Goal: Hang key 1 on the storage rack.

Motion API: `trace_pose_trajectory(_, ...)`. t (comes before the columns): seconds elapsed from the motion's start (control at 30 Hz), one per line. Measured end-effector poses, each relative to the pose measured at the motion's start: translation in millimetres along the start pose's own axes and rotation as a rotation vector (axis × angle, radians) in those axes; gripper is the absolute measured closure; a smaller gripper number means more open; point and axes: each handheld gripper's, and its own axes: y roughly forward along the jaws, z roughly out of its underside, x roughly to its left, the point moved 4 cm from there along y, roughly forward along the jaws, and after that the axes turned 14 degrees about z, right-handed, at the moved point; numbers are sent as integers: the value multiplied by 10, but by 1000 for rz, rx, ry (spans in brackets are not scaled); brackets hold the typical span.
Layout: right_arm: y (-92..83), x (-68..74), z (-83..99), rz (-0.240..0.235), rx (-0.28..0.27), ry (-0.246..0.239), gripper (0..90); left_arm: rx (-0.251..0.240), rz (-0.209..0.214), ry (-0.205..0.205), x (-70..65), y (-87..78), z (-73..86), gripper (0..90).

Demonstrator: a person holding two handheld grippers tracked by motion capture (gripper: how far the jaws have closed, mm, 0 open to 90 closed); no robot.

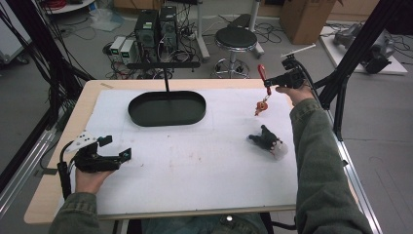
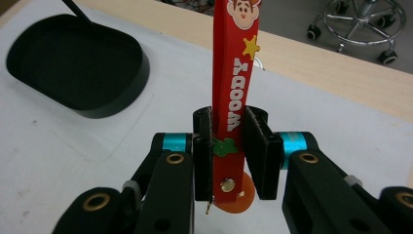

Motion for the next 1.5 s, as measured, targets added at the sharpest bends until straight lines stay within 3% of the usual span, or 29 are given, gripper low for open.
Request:
trace_pose_trajectory(0.2, -82, 145, -154, -32, -28, -23, 745, 0, 5, -1, 1, 1, 1, 23)
trace_pose_trajectory(0.33, -82, 238, -219, -4, -13, -51, 745, 7, 10, 1, 0, 9, 5, 23)
trace_pose_trajectory(0.63, -100, 498, -411, -37, -56, -65, 744, -3, 15, -5, 9, 9, 0, 24)
trace_pose_trajectory(0.77, -79, 653, -462, -58, -57, -49, 744, -1, 27, -1, 7, 32, 1, 24)
trace_pose_trajectory(1.23, 93, 1281, -761, -84, -50, -119, 742, -26, 64, -6, 2, 52, -14, 23)
trace_pose_trajectory(1.5, 211, 1555, -858, -90, -33, -111, 742, -37, 74, -11, 2, 53, -19, 23)
